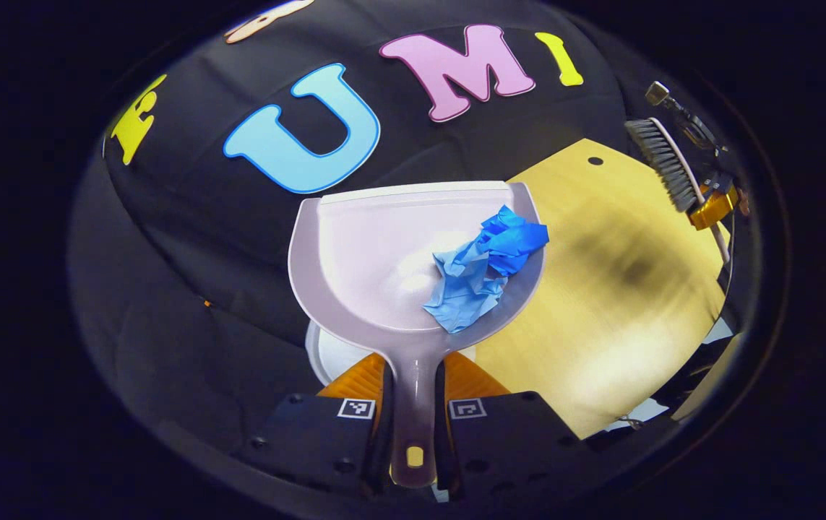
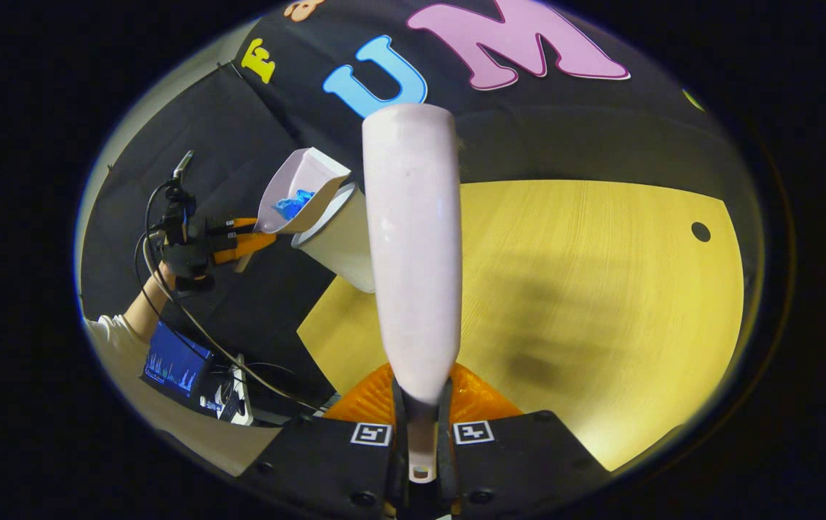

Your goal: Pick up the small broom and dustpan from the desktop, sweep the trash into the dustpan with the broom, and then empty the trash into the garbage bin.

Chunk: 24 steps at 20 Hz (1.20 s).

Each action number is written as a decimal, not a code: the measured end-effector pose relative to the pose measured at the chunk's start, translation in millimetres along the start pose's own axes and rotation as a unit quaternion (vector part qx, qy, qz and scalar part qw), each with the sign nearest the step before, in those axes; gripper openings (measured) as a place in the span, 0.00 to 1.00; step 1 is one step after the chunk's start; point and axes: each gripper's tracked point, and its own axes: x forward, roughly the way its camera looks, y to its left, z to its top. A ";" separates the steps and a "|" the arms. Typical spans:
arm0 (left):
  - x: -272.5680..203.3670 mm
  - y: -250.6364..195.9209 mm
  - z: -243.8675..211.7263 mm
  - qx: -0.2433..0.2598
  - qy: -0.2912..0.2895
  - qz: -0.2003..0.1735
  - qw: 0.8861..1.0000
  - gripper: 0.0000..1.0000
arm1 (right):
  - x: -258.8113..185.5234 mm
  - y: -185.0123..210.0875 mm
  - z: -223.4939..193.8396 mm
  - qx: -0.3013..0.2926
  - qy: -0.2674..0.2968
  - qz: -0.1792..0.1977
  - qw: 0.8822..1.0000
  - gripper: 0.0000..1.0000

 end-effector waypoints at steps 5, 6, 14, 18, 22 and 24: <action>-2.8 2.1 6.1 0.082 0.052 0.102 0.990 0.20 | -2.1 -0.9 -5.9 -0.006 0.013 -0.010 1.000 0.16; -3.6 0.2 8.3 0.098 0.061 0.124 0.985 0.20 | -1.8 -0.7 -5.7 -0.006 0.013 -0.007 1.000 0.16; -6.0 7.2 7.9 0.260 0.165 0.214 0.927 0.21 | 4.0 -12.5 -29.8 0.018 0.030 -0.013 0.999 0.16; -8.4 9.7 12.8 0.391 0.171 0.256 0.867 0.21 | 0.2 -18.4 -35.2 0.025 0.033 -0.017 0.999 0.17; -9.1 26.2 3.4 0.504 0.162 0.307 0.791 0.21 | 0.9 -16.0 -38.6 0.025 0.032 -0.015 0.999 0.16; -11.1 27.0 3.7 0.508 0.154 0.316 0.786 0.22 | 2.9 -16.3 -42.9 0.017 0.039 -0.019 0.999 0.17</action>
